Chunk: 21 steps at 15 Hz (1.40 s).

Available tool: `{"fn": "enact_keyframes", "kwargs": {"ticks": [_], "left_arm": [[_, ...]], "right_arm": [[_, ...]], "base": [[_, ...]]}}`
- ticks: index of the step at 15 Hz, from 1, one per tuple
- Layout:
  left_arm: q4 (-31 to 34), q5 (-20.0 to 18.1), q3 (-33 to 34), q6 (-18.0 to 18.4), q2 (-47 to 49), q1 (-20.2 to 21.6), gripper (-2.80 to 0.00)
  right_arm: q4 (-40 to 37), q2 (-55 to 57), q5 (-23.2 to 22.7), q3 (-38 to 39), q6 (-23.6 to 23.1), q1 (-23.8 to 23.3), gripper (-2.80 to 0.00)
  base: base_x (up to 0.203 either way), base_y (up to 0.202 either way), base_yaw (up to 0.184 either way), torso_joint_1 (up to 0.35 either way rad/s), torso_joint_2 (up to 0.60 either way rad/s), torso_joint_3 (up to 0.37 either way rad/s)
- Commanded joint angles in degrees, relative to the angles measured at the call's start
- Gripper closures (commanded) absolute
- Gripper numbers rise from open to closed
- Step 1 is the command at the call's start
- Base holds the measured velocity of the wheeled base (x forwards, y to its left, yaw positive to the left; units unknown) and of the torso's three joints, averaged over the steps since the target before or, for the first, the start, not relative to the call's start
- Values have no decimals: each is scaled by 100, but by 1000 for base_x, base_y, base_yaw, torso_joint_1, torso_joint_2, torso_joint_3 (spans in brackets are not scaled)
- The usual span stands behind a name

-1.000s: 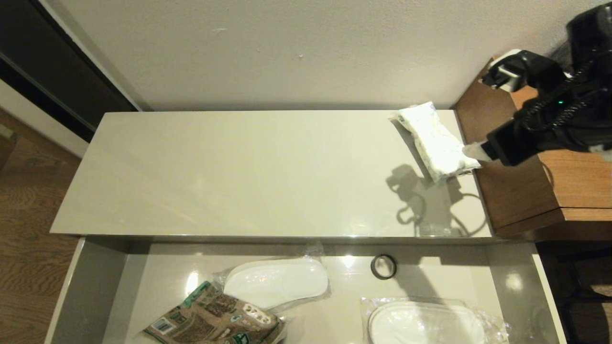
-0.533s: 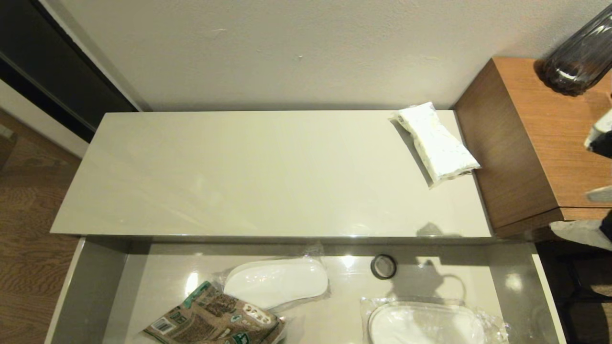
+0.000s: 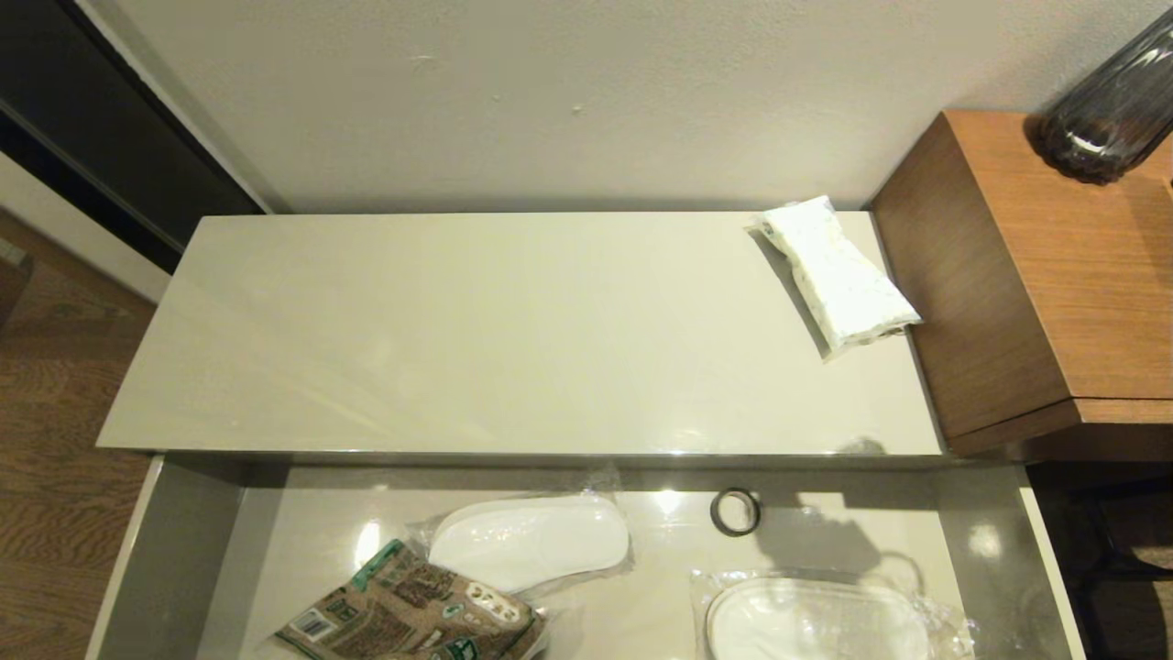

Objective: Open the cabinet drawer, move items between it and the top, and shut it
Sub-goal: Close the drawer

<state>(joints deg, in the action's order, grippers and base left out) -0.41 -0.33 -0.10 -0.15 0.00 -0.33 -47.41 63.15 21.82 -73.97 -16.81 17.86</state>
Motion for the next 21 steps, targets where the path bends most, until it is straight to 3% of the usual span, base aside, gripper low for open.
{"fn": "enact_keyframes", "kwargs": {"ticks": [1, 3, 6, 7, 9, 12, 13, 14, 18, 21], "left_arm": [[-2, -2, 1, -2, 9, -2, 0], [-2, -2, 1, -2, 9, -2, 0], [-2, -2, 1, -2, 9, -2, 0], [-2, -2, 1, -2, 9, -2, 0], [-2, -2, 1, -2, 9, -2, 0], [-2, -2, 1, -2, 9, -2, 0], [-2, -2, 1, -2, 9, -2, 0], [-2, -2, 1, -2, 9, -2, 0], [-2, -2, 1, -2, 9, 4, 0], [-2, -2, 1, -2, 9, 6, 0]], "right_arm": [[-325, -195, -22, -60, 315, -149, 0], [-351, -225, -182, -38, 829, -138, 0], [-381, -600, -1437, 89, 1637, -79, 0], [-385, -857, -1420, 195, 1715, -78, 0], [-393, -1479, -1257, 533, 1753, -86, 0], [-389, -2037, -226, 901, 1802, -148, 0], [-353, -2086, 295, 1032, 1984, -226, 0], [-333, -2143, 505, 1252, 2233, -258, 0], [-159, -2329, 742, 1854, 2474, -300, 0], [876, -1966, 898, 2052, 2382, -489, 0]], "base": [[0, 0, 0, 0, 0, 0], [0, 0, 0, 0, 0, 0], [0, 0, 0, 0, 0, 0], [0, 0, 0, 0, 0, 0], [0, 0, 0, 0, 0, 0], [0, 0, 0, 0, 0, 0], [0, 0, 0, 0, 0, 0], [0, 0, 0, 0, 0, 0], [0, 0, 0, 0, 0, 0], [0, 0, 0, 0, 0, 0]]}}
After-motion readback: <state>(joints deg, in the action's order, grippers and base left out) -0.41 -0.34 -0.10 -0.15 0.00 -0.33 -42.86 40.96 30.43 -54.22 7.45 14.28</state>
